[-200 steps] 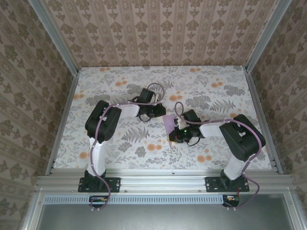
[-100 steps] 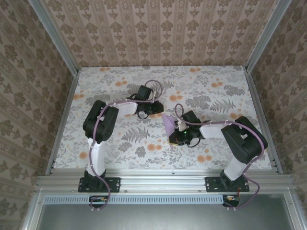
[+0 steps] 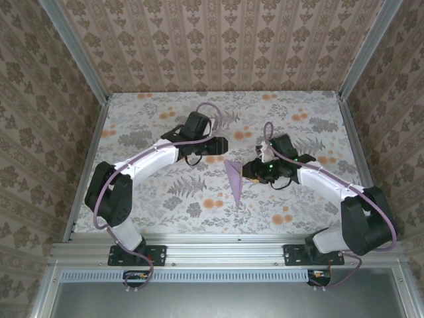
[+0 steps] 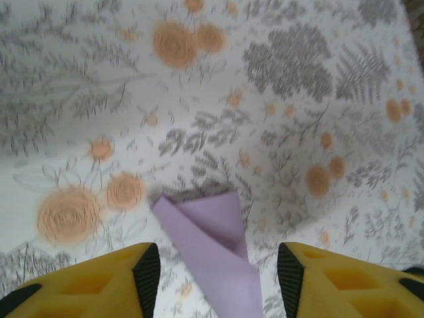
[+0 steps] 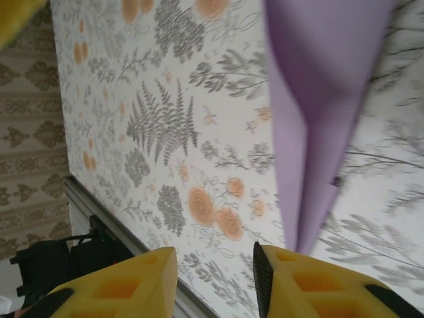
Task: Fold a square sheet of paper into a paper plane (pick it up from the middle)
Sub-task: Fold the wing for the fifth time at the center of the table, then turn over a paper plane at the center of the table.
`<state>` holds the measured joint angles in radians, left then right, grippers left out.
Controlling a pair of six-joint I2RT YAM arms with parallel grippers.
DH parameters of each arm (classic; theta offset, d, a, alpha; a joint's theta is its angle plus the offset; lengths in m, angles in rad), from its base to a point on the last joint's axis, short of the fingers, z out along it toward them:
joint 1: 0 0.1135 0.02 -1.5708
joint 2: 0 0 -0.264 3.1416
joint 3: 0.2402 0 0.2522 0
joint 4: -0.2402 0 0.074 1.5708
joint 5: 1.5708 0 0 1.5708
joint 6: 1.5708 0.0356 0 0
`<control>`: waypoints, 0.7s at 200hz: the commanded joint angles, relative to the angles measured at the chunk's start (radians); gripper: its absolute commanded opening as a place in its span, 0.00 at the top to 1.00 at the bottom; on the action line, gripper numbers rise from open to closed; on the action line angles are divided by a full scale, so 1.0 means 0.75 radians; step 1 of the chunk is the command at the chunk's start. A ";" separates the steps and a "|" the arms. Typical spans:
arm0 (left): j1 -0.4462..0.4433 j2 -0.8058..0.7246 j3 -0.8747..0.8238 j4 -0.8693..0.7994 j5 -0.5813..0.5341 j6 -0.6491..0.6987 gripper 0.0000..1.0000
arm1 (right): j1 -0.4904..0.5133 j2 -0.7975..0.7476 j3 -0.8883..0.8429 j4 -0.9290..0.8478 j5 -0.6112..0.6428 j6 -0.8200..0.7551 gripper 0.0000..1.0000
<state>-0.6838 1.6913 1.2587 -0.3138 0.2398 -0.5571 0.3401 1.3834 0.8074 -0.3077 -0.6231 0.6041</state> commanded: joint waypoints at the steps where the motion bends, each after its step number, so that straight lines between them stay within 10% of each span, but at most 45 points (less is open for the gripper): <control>1: -0.072 -0.048 -0.036 -0.164 -0.130 -0.056 0.44 | -0.082 -0.026 -0.012 -0.117 0.016 -0.064 0.60; 140: -0.489 0.242 0.037 -0.258 -0.428 -0.337 0.42 | -0.278 0.050 -0.141 0.056 -0.098 -0.048 0.54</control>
<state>-1.0405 1.8271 1.2419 -0.4561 -0.0353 -0.7815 0.1390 1.4166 0.7216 -0.2874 -0.6659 0.5785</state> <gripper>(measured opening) 0.589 0.457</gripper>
